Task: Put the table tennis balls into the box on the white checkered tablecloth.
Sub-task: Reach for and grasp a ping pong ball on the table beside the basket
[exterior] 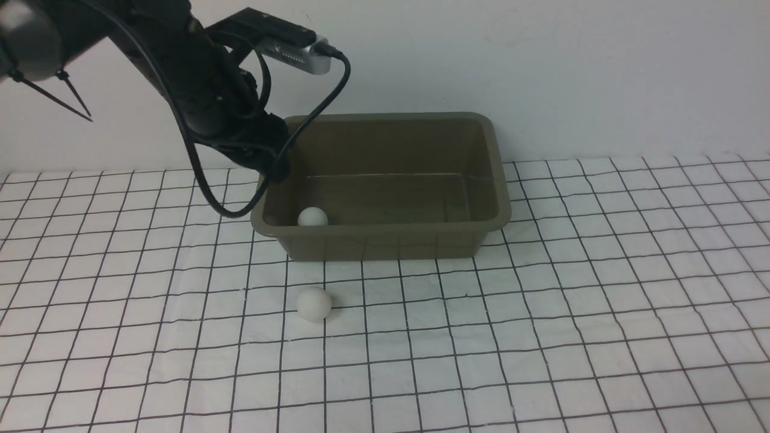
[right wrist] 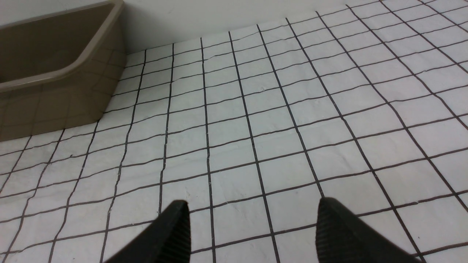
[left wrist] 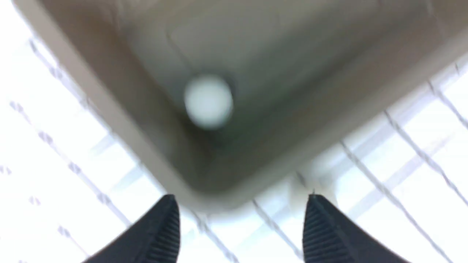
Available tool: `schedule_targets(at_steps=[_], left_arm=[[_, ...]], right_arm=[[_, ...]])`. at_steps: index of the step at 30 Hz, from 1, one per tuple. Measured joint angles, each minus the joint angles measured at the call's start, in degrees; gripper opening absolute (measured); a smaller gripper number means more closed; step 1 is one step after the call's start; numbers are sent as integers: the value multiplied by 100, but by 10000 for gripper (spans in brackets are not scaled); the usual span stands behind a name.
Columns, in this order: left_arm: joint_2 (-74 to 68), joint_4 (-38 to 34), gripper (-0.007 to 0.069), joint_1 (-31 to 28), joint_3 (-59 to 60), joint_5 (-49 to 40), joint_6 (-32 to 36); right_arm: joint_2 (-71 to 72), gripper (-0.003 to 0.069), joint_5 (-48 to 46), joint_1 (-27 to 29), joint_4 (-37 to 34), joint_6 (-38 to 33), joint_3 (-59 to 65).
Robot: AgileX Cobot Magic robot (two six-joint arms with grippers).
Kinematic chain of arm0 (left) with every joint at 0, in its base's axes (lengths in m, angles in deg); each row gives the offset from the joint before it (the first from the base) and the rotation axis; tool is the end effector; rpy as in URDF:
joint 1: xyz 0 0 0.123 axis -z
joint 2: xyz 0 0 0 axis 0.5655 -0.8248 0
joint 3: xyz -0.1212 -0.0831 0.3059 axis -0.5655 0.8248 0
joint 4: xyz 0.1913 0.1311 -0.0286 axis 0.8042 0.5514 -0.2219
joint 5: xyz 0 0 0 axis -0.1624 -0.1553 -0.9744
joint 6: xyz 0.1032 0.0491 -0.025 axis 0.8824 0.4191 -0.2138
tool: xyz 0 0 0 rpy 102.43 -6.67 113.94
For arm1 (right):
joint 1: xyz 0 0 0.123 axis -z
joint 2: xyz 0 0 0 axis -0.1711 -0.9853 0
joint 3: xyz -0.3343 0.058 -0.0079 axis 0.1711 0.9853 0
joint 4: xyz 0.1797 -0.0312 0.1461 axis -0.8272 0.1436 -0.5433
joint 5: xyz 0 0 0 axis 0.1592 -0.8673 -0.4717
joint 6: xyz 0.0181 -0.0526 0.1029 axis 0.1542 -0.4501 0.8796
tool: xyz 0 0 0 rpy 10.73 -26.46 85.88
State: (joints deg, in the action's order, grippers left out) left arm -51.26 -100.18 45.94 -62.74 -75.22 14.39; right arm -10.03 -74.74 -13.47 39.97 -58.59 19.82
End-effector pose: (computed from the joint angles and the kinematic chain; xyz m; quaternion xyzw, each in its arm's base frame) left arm 0.4109 -0.1069 0.3413 0.2858 0.9331 -0.0805 0.2031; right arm 0.0028 -0.0052 0.1633 0.0826 0.8327 0.0613 0.5440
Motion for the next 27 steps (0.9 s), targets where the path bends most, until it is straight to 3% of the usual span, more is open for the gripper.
schedule_targets(at_steps=[7,12,20,27], left_arm=[[501,-76,394,6,380,-381,-256],[955,-120,394,77,1515,-315,-288],[1149,-220,394,377,3129,1368,-295],[577,-299,423,813,3208,2432,-295]], right_arm=[[0,420,0,0,0,0,0],[0,420,0,0,0,0,0],[0,420,0,0,0,0,0],[0,420,0,0,0,0,0]])
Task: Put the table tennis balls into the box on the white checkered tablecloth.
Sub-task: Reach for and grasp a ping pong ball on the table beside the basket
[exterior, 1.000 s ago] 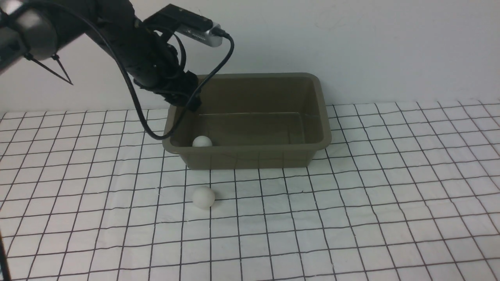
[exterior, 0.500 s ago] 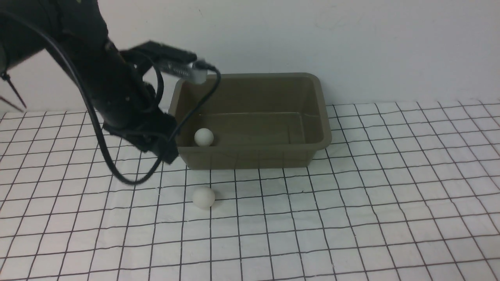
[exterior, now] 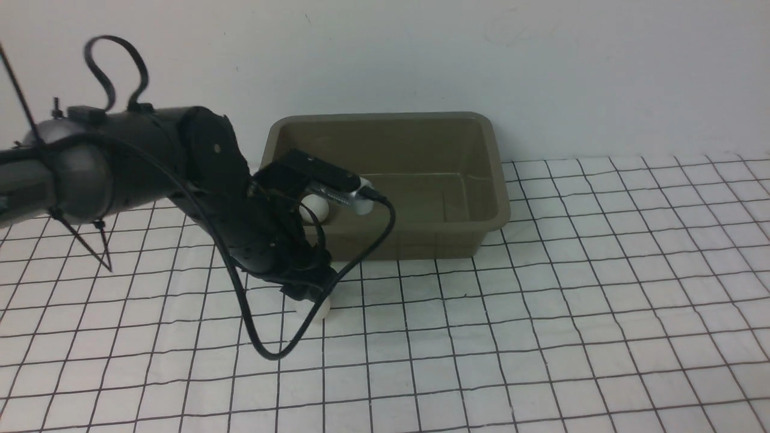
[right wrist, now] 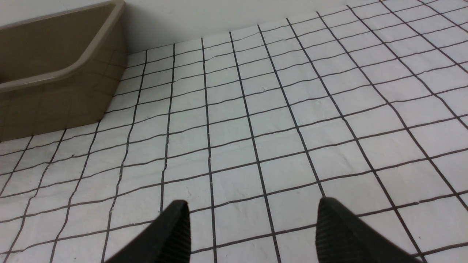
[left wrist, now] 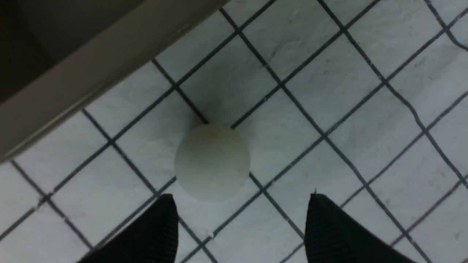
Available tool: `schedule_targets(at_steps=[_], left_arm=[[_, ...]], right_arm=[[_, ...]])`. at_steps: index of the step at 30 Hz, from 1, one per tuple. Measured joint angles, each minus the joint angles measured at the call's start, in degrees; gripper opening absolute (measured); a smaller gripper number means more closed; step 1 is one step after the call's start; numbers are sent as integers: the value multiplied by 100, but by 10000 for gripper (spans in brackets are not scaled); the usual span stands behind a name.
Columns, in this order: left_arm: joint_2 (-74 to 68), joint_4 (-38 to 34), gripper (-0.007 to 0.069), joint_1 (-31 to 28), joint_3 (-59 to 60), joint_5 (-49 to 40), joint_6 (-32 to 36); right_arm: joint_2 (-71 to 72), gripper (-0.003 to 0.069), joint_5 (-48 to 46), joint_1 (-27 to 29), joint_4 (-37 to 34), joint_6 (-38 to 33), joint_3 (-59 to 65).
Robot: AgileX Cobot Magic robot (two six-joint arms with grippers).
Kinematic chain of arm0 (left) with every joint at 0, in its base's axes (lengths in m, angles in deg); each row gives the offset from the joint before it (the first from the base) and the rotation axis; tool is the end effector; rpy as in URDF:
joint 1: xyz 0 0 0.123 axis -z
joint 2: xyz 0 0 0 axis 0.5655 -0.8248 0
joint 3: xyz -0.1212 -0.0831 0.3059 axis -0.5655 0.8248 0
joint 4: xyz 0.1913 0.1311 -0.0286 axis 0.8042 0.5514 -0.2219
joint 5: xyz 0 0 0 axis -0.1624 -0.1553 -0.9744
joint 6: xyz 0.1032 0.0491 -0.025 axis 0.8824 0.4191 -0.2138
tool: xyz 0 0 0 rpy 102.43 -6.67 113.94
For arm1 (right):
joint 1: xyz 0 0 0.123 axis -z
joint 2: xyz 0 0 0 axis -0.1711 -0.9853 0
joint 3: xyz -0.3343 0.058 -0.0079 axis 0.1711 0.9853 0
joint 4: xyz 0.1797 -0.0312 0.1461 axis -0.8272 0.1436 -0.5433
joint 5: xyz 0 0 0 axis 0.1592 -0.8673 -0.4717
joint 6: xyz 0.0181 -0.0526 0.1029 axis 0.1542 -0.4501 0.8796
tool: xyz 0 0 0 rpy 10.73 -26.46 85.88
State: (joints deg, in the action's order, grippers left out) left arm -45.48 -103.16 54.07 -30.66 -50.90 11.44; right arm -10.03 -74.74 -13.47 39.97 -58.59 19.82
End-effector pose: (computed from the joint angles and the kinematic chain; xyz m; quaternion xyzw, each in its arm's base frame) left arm 0.3451 -0.1450 0.2480 0.2734 0.9401 -0.1006 0.1769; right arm 0.0028 -0.0052 0.1633 0.0826 0.8327 0.0613 0.5440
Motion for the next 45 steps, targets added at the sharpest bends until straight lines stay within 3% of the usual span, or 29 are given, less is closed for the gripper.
schedule_targets(at_steps=[6,24,30,32,45], left_arm=[[-439,115,487,40,0,323,0],[-1007,204,493,42,0,822,0],[-1033,182,447,42,0,822,0],[-1033,126,356,42,0,794,0],[-803,98,352,42,-2,-431,18]], right_arm=[[0,420,0,0,0,0,0],[0,420,0,0,0,0,0],[0,420,0,0,0,0,0],[0,420,0,0,0,0,0],[0,420,0,0,0,0,0]])
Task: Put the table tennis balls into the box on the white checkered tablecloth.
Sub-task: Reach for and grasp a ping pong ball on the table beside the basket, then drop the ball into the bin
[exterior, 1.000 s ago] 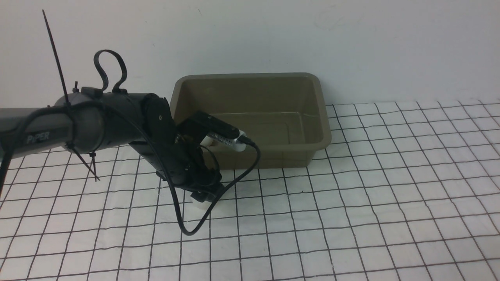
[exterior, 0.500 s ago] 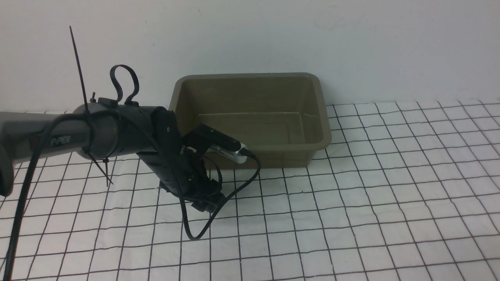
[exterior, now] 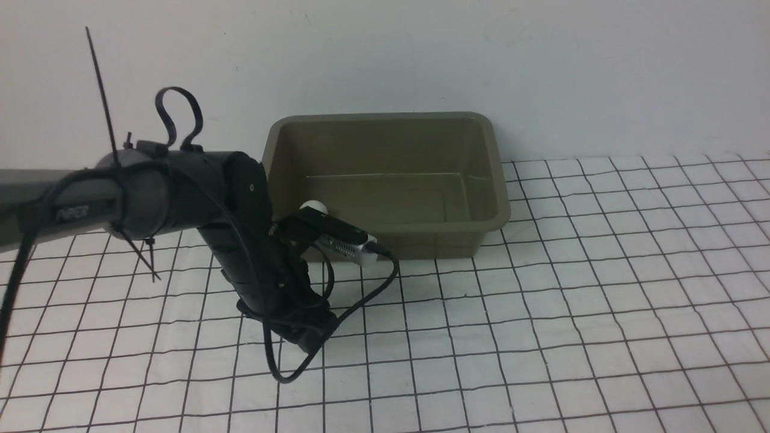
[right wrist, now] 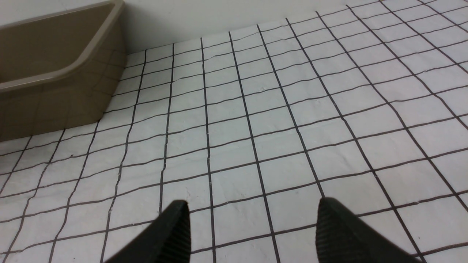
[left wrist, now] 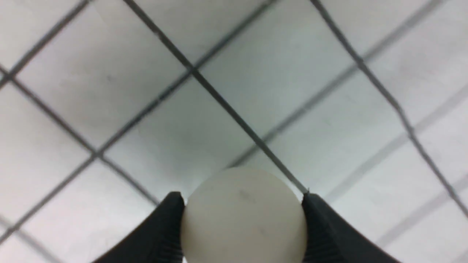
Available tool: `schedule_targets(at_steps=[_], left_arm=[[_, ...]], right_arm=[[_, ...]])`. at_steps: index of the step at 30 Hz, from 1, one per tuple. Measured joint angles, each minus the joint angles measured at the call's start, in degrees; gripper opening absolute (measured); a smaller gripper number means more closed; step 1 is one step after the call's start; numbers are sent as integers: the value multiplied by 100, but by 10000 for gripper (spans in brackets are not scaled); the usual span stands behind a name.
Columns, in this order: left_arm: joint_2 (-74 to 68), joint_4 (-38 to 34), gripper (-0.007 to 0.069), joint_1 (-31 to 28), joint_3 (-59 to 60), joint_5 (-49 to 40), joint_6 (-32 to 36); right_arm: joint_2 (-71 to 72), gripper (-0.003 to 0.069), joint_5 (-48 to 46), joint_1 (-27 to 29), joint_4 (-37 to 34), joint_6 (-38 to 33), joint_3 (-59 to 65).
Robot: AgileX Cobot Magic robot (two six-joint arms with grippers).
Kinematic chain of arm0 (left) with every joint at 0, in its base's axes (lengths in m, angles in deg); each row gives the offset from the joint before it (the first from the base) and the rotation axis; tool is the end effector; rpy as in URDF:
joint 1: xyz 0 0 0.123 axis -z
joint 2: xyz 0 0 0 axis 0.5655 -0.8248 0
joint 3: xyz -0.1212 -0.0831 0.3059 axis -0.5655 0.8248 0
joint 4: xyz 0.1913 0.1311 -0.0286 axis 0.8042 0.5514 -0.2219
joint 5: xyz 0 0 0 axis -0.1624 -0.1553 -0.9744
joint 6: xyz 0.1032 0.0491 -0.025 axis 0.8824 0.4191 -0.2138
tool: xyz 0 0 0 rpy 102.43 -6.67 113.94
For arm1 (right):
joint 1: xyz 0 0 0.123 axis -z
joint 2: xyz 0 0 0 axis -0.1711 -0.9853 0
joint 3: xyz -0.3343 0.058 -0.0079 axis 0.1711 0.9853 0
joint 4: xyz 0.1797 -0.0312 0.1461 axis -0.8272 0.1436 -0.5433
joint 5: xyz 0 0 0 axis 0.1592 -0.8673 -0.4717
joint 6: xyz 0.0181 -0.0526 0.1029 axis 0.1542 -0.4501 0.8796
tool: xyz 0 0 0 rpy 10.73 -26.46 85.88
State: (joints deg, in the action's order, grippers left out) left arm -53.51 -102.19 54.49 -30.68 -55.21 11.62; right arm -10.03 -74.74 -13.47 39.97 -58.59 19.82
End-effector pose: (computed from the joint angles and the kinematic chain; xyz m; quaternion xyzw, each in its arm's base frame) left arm 0.3487 -0.1496 0.1930 0.2854 0.9511 -0.0941 0.0709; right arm 0.0028 -0.0052 0.1633 0.0826 0.8327 0.0613 0.5440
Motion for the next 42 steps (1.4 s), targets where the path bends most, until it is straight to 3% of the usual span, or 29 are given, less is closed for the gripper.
schedule_targets(at_steps=[5,12,27,42], left_arm=[[851,-43,352,4,0,-295,89],[1654,-125,352,4,-520,-35,537],[-384,229,352,4,-2560,490,673],[-1021,315,441,4,-2842,1182,779]], right_arm=[[0,420,0,0,0,0,0],[0,420,0,0,0,0,0],[0,420,0,0,0,0,0],[0,420,0,0,0,0,0]])
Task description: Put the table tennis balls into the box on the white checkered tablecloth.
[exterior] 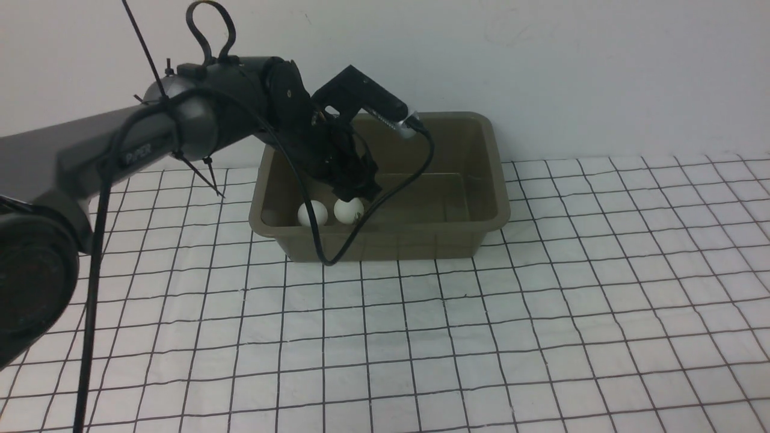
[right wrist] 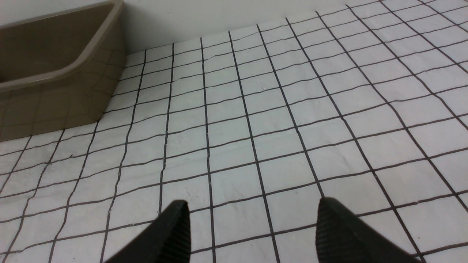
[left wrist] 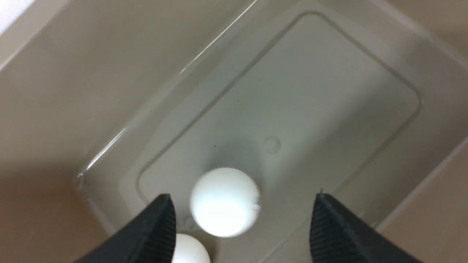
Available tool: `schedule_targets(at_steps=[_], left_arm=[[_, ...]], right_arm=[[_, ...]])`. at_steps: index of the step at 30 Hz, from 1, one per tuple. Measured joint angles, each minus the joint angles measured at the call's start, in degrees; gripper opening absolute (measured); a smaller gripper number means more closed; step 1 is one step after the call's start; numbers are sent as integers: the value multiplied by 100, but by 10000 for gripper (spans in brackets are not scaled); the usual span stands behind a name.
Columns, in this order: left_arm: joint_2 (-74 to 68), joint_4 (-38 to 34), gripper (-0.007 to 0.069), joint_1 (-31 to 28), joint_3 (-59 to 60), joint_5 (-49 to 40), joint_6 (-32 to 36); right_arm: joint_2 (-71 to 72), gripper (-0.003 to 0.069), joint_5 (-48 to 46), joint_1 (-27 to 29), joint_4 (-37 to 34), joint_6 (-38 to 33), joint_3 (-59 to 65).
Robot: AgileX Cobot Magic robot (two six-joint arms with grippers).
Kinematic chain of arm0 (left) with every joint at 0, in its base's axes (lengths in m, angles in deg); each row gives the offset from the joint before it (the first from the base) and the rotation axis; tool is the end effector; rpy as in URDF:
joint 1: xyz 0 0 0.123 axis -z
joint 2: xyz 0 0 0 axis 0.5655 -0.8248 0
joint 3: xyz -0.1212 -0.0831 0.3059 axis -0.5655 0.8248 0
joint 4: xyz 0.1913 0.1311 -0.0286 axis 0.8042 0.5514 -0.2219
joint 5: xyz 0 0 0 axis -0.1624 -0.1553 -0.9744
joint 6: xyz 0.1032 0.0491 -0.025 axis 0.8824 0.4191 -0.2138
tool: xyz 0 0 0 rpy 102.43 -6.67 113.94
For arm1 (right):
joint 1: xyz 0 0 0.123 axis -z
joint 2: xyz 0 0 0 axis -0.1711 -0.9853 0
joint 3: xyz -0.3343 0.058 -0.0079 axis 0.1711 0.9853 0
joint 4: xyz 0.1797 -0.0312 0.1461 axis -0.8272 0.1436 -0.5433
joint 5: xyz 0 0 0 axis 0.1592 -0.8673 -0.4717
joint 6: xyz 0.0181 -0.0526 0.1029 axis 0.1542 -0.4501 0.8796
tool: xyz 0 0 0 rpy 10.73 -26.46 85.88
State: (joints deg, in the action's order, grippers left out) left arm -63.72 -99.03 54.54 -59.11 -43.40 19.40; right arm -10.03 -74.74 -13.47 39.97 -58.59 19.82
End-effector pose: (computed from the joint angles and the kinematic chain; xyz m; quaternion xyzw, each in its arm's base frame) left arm 0.4749 -0.1875 0.2520 0.3485 0.8761 -0.0488 0.3296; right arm 0.0028 -0.0052 0.1633 0.0826 0.8327 0.0613 0.5440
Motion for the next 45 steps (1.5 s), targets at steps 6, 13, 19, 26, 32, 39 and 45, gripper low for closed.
schedule_targets(at_steps=[6,13,19,26,32,39,45], left_arm=[[195,19,391,0,-82,-458,0],[1381,44,79,0,-140,-1790,-117],[2825,118,-4,0,629,-1740,-236],[4757,130,-4,0,2755,-758,-255],[6168,147,-4,0,4383,-240,-255],[7034,147,-4,0,4684,-1145,-244],[7570,84,-4,0,4690,-1860,-280]], right_arm=[[0,420,0,0,0,0,0],[0,420,0,0,0,0,0],[0,420,0,0,0,0,0],[0,420,0,0,0,0,0],[0,420,0,0,0,0,0],[0,420,0,0,0,0,0],[0,420,0,0,0,0,0]])
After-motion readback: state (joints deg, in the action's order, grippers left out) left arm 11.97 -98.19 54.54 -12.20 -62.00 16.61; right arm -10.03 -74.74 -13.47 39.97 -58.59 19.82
